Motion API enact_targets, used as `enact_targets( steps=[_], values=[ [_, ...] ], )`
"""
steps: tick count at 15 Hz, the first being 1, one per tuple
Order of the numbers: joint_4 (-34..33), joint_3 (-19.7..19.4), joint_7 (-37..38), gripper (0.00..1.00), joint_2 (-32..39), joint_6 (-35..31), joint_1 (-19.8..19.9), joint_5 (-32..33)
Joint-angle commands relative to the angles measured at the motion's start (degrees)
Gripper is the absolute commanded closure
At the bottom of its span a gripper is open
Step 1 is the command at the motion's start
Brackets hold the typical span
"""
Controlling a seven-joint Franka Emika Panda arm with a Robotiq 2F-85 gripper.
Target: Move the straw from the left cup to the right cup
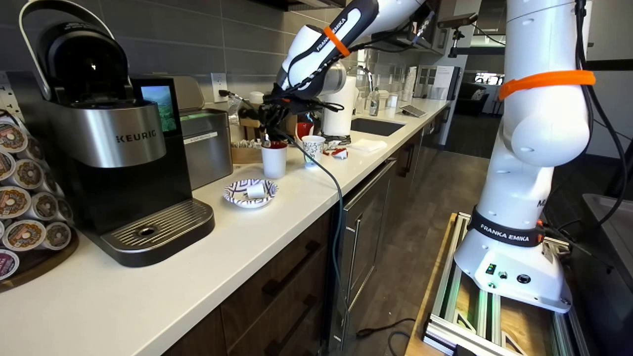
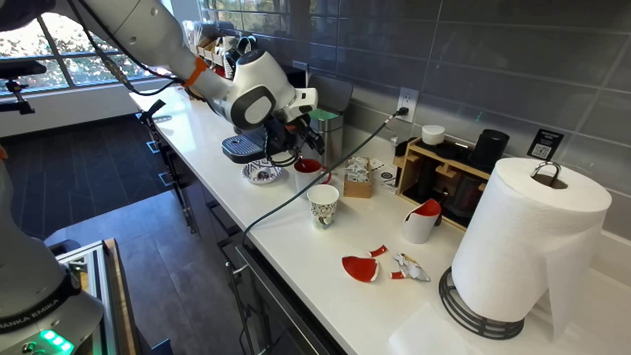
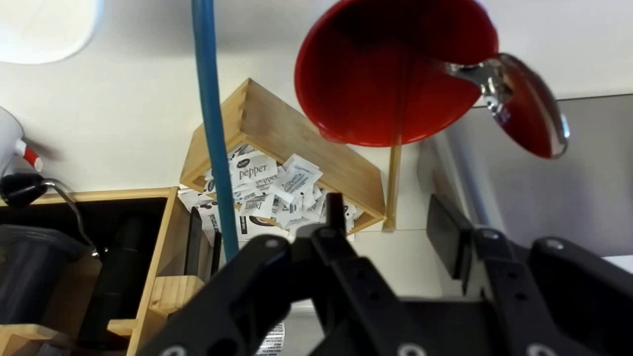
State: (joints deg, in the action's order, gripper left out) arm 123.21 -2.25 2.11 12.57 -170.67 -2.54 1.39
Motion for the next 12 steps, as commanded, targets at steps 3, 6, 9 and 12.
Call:
enact_targets(
  steps=[3, 6, 9, 12],
  values=[
    [-2.7, -0.51, 3.5, 0.44, 2.76, 2.54, -1.69, 0.32],
    [-3.18, -0.88, 4.36, 0.73, 3.63, 2.45, -2.31, 0.49],
    [-3.38, -1.3, 5.15, 0.99, 4.02, 2.29, -2.64, 0.69],
    [-2.92, -2.27, 5.78, 1.0, 3.29, 2.08, -3.48, 1.31]
  ],
)
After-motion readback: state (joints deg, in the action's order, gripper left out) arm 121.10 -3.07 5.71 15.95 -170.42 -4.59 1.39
